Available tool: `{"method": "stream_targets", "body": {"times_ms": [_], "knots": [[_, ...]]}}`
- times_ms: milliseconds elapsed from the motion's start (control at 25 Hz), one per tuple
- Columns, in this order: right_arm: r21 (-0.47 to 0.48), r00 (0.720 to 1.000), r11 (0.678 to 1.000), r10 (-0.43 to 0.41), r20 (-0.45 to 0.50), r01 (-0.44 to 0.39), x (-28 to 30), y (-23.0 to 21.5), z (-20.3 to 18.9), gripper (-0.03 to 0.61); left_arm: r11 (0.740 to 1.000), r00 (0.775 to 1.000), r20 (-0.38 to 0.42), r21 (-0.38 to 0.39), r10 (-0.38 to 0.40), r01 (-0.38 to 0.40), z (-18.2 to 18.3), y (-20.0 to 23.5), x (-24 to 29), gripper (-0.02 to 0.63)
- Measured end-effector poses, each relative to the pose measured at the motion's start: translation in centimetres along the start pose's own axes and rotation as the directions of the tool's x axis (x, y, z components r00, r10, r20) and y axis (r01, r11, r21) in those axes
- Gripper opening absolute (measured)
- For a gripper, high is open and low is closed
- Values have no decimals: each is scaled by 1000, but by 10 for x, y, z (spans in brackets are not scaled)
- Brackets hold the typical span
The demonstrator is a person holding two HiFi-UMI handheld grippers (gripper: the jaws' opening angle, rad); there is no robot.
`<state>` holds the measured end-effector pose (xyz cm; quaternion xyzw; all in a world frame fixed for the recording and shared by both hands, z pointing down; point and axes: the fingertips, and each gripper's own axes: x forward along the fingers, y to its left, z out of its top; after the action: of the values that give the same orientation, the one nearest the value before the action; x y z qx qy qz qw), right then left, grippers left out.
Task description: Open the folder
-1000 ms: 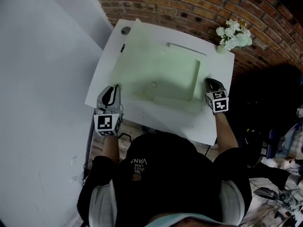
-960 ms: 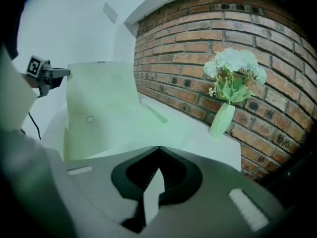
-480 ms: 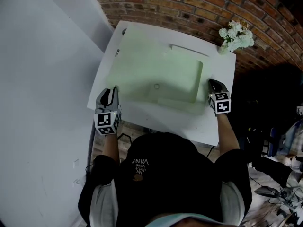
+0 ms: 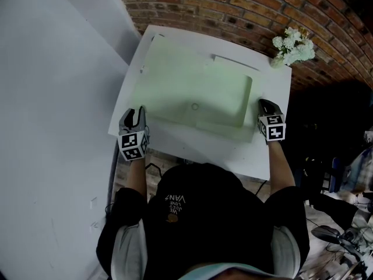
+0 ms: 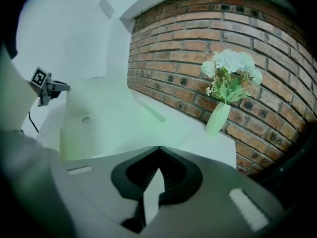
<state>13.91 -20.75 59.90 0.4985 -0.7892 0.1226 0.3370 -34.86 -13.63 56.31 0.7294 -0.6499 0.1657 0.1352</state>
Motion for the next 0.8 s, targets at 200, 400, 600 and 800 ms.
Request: {"method": "stream_targets", "body": {"times_ms": [200, 400, 600, 800], "knots": [[4, 1000, 1000, -6, -1, 6, 0, 0, 0, -2, 995, 1000, -10, -101, 8, -9, -18, 12, 7, 127], [10, 1000, 1000, -10, -2, 10, 0, 0, 0, -2, 987, 997, -64, -154, 43, -53, -35, 25, 15, 186], [15, 1000, 1000, -10, -5, 10, 0, 0, 0, -2, 990, 992, -99, -107, 82, -93, -40, 34, 18, 253], [15, 1000, 1000, -13, -6, 13, 0, -1, 0, -2, 997, 988, -132, 10, 79, -79, -42, 33, 23, 258]]}}
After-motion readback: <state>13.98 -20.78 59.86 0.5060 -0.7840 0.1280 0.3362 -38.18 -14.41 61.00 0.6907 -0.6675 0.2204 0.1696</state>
